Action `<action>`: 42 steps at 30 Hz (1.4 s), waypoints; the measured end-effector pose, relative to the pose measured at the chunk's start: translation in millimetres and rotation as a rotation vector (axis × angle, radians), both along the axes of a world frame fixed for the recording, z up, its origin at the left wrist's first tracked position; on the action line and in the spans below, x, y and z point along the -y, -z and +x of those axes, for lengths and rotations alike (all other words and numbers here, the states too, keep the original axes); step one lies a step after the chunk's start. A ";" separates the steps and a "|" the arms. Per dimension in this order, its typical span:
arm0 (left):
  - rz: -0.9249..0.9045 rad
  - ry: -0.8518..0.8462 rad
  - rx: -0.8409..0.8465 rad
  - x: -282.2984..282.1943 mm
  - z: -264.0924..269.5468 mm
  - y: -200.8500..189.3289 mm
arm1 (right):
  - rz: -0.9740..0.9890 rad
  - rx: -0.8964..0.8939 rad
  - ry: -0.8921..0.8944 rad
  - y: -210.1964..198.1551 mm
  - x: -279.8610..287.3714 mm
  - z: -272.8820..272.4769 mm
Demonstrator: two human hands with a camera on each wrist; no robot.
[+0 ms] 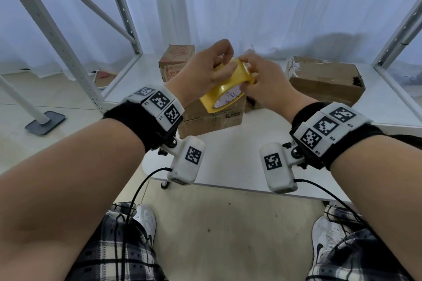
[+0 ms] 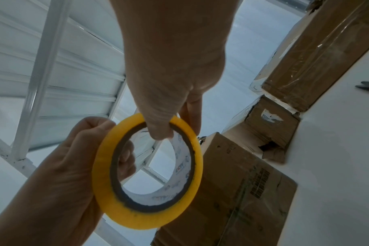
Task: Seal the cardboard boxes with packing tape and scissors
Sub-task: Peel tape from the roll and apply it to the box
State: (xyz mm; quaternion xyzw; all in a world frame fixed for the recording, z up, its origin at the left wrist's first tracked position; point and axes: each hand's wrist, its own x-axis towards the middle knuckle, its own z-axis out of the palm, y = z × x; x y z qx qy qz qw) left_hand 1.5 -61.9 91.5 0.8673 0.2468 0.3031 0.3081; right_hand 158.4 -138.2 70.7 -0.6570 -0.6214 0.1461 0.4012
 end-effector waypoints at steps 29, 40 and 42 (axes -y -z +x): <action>0.269 -0.027 -0.032 4.5 -2.5 4.6 | 0.031 0.161 0.206 -3.4 -2.9 -1.4; 0.243 -0.077 0.052 -6.9 -2.5 6.9 | 0.068 0.119 0.219 -1.7 -2.1 3.2; 0.236 -0.040 -0.025 -9.2 -3.4 8.3 | 0.058 0.135 0.225 0.6 -2.3 4.6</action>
